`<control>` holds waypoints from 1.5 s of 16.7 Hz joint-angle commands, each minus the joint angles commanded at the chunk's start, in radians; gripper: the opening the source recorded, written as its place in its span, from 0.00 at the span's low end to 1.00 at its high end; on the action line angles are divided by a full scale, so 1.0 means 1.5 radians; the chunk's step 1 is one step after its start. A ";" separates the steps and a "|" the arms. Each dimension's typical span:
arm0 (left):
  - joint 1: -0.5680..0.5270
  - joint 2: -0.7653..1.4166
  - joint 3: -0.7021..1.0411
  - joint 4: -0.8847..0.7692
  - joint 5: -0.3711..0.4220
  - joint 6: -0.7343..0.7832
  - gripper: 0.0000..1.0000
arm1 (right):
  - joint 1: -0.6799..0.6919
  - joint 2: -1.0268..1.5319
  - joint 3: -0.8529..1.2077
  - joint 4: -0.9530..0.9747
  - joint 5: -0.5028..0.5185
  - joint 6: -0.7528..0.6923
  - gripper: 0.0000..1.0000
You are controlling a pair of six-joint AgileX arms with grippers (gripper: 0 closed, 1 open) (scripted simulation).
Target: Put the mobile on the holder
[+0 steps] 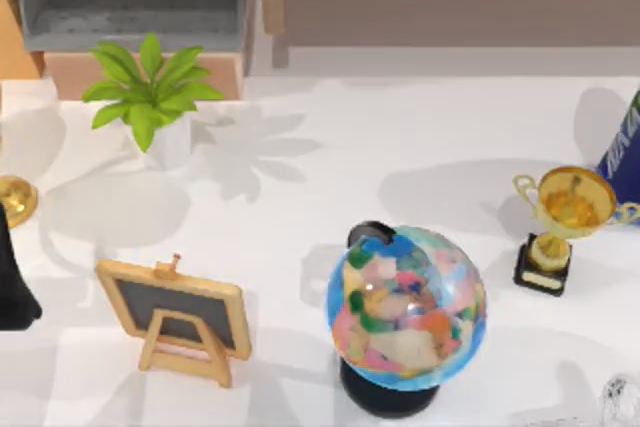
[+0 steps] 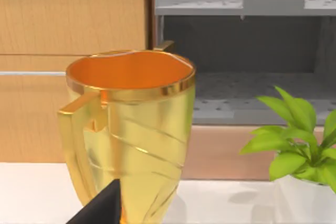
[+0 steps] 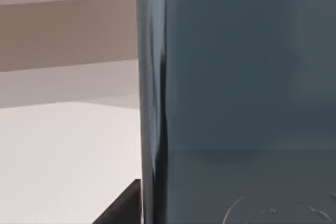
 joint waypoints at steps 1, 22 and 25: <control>0.000 0.000 0.000 0.000 0.000 0.000 1.00 | 0.000 0.000 0.000 0.000 0.000 0.000 0.00; 0.000 0.000 0.000 0.000 0.000 0.000 1.00 | 0.052 0.118 0.051 0.083 0.047 0.032 0.23; 0.000 0.000 0.000 0.000 0.000 0.000 1.00 | 0.052 0.118 0.051 0.083 0.047 0.032 0.45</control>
